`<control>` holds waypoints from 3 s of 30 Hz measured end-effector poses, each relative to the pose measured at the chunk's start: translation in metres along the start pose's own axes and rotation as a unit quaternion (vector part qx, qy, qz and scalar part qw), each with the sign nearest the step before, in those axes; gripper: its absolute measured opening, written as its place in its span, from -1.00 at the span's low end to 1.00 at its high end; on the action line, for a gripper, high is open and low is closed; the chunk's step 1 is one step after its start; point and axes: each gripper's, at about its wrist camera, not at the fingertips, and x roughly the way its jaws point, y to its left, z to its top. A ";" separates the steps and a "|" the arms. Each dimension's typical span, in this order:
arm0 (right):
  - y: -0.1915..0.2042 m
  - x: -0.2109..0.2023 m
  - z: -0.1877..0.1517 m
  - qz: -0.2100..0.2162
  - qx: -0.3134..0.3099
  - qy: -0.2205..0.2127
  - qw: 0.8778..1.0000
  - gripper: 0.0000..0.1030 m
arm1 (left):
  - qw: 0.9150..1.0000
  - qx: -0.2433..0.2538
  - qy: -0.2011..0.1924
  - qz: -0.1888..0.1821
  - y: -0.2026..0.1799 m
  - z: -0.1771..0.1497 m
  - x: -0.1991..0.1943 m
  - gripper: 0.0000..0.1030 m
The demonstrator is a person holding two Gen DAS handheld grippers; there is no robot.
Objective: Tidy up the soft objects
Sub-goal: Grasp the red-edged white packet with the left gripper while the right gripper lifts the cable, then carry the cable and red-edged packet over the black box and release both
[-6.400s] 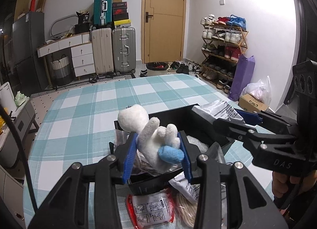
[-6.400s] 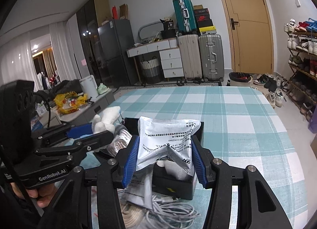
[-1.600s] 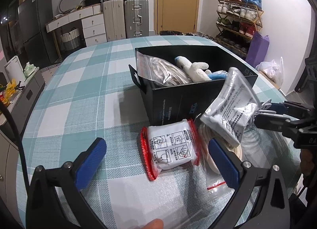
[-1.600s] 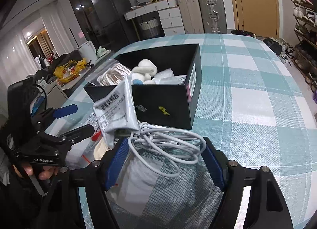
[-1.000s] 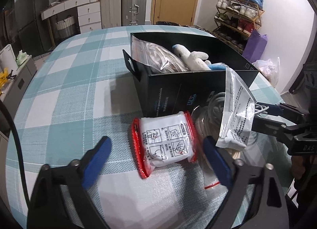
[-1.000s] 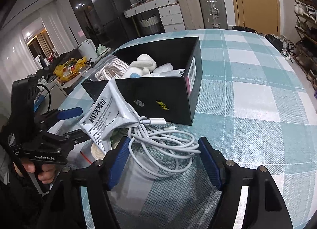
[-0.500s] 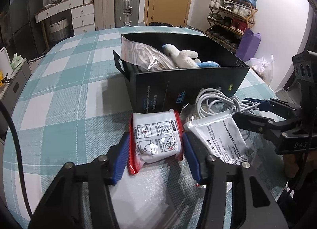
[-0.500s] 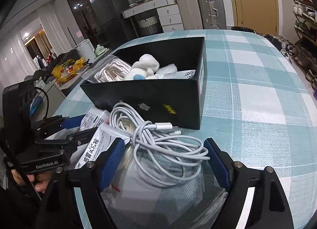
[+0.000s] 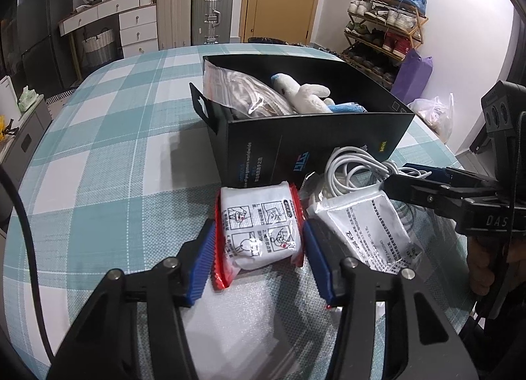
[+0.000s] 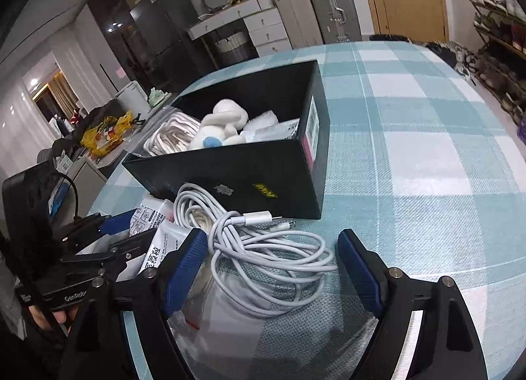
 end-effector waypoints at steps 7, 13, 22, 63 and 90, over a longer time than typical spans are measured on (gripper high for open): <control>-0.017 -0.006 0.000 -0.007 0.010 0.002 1.000 0.62 | 1.000 -0.003 0.000 -0.002 0.001 0.000 0.000 0.01; -0.021 -0.007 0.000 -0.015 0.019 -0.003 1.000 0.62 | 1.000 -0.002 0.000 -0.001 0.002 0.000 0.000 0.01; -0.012 -0.003 0.001 -0.011 0.007 -0.010 1.000 0.49 | 1.000 0.000 -0.003 0.002 0.002 -0.001 0.000 0.01; 0.026 -0.103 0.012 0.029 -0.030 -0.181 0.983 0.32 | 0.993 -0.002 -0.114 0.015 0.000 0.016 -0.071 0.01; 0.032 -0.087 0.045 -0.076 0.002 -0.211 0.975 0.32 | 0.990 0.002 -0.138 0.027 -0.010 0.073 -0.052 0.01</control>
